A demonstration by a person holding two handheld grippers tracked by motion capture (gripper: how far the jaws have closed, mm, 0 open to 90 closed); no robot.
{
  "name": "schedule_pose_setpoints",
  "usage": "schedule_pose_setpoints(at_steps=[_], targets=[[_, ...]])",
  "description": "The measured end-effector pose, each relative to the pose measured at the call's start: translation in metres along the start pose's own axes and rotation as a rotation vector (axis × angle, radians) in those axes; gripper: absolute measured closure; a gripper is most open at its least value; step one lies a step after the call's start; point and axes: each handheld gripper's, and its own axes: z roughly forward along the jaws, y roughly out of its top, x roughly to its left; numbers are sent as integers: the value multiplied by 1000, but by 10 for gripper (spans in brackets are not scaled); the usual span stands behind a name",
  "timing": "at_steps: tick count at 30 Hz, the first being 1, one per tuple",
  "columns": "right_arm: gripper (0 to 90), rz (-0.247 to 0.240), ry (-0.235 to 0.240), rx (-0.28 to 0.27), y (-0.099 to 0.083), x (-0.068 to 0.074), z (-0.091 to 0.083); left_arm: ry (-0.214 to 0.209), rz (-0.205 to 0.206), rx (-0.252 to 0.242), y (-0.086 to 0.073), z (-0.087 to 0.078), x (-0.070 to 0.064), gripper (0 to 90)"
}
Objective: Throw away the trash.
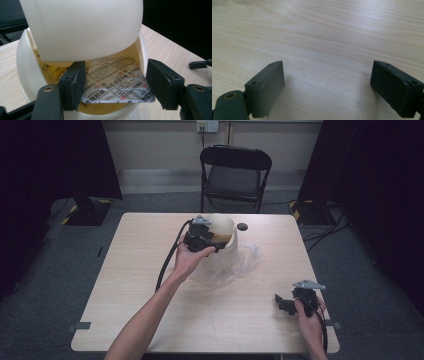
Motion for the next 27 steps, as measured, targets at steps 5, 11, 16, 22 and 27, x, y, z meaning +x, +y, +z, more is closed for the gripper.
schedule_pose_setpoints(at_steps=[5, 11, 16, 22, 27], targets=[[113, 0, 0, 0, 0, 0, 0, 0, 6, -9, 0, -5, -1, 214], [112, 0, 0, 0, 0, 0, 0, 2, 20, -8, -3, -11, -3, 229], [113, 0, 0, 0, 0, 0, 0, -11, 22, -15, -6, -19, -4, 230], [113, 0, 0, 0, 0, 0, 0, 15, 45, -34, -10, -32, -3, 210], [112, 0, 0, 0, 0, 0, 0, 15, 26, -48, -13, -41, 3, 183]])
